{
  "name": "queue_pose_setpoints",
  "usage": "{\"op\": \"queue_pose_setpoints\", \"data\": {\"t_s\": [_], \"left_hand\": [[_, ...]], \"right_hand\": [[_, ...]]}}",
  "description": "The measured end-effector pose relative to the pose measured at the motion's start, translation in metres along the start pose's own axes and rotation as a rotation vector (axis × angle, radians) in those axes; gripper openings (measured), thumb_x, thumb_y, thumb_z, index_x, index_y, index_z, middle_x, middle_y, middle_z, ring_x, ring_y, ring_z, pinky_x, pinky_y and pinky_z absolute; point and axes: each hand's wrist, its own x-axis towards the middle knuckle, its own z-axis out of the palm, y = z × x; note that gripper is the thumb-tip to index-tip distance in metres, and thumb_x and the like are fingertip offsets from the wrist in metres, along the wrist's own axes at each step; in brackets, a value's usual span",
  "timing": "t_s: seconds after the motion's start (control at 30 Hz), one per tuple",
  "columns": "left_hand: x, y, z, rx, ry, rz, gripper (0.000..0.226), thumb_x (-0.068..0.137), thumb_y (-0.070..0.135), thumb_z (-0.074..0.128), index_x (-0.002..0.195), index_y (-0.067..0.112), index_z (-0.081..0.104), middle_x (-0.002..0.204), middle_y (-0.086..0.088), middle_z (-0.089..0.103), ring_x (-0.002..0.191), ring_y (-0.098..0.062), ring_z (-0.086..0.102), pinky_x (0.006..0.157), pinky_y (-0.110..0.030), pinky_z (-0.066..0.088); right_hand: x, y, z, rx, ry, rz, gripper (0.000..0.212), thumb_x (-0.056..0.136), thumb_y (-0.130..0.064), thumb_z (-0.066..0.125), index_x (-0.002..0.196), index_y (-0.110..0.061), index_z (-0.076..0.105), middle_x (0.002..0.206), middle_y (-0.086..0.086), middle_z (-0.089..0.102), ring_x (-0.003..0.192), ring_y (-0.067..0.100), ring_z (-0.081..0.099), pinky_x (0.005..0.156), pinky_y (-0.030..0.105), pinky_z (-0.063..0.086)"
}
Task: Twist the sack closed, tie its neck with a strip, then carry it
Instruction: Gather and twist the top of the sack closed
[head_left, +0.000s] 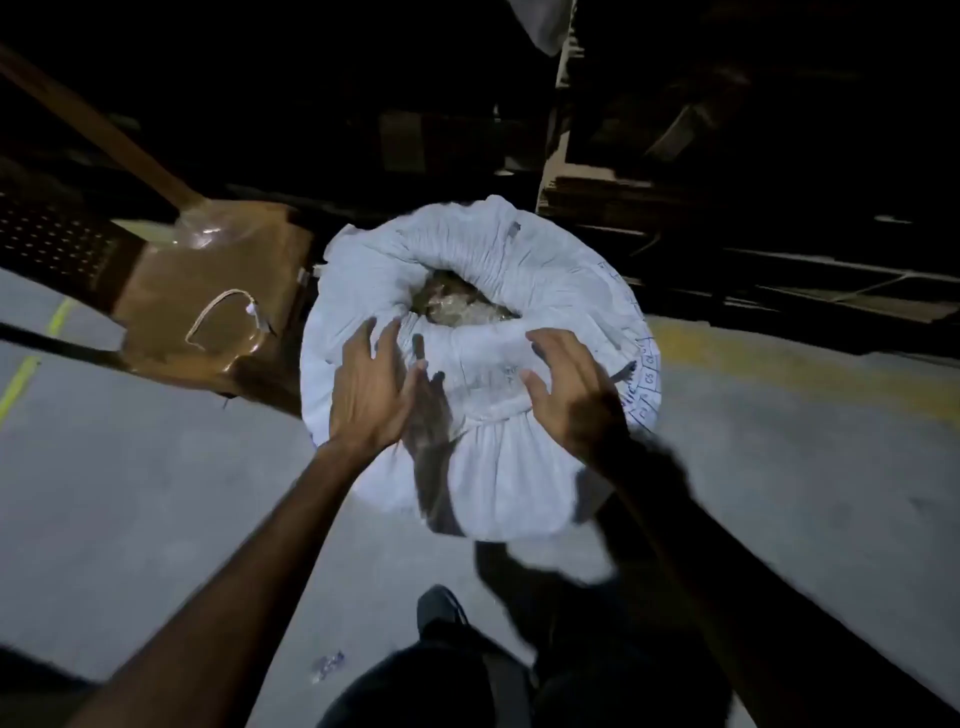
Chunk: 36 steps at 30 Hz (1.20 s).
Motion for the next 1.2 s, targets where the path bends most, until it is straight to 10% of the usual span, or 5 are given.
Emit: {"op": "queue_pose_setpoints", "data": {"t_s": [0.47, 0.83, 1.07, 1.2], "left_hand": [[0.123, -0.054, 0.087, -0.128, 0.374, 0.27, 0.06, 0.096, 0.049, 0.06, 0.151, 0.025, 0.051, 0.163, -0.008, 0.039, 0.151, -0.028, 0.036, 0.121, -0.052, 0.038], [0.131, -0.07, 0.135, -0.191, 0.492, 0.336, 0.073, 0.088, 0.052, 0.065, 0.153, 0.024, 0.046, 0.158, -0.007, 0.045, 0.146, -0.03, 0.041, 0.113, -0.056, 0.044], [0.139, -0.076, 0.103, -0.096, 0.501, 0.117, 0.079, 0.097, 0.078, 0.028, 0.16, 0.03, 0.037, 0.17, -0.013, 0.031, 0.158, -0.033, 0.023, 0.124, -0.065, 0.02], [0.172, -0.103, 0.094, -0.112, 0.329, -0.153, 0.092, 0.088, 0.093, 0.032, 0.163, 0.039, 0.026, 0.175, -0.016, 0.016, 0.162, -0.04, 0.011, 0.122, -0.071, 0.01]], "right_hand": [[0.093, 0.078, 0.069, -0.096, 0.209, -0.03, 0.034, 0.102, -0.035, 0.063, 0.134, -0.024, 0.065, 0.133, -0.004, 0.064, 0.115, 0.015, 0.059, 0.113, 0.041, 0.038], [0.099, 0.129, 0.101, -0.049, 0.061, 0.237, 0.096, 0.068, -0.082, 0.062, 0.154, -0.048, 0.035, 0.164, -0.005, 0.042, 0.147, 0.023, 0.05, 0.119, 0.057, 0.039], [0.134, 0.151, 0.087, 0.392, -0.075, 0.563, 0.139, 0.046, -0.105, 0.064, 0.164, -0.046, 0.019, 0.167, 0.0, 0.044, 0.15, 0.032, 0.046, 0.118, 0.057, 0.041], [0.15, 0.145, 0.074, 0.38, -0.101, 0.64, 0.129, 0.068, -0.063, 0.086, 0.167, -0.016, 0.019, 0.16, 0.015, 0.05, 0.139, 0.04, 0.056, 0.106, 0.049, 0.053]]}}
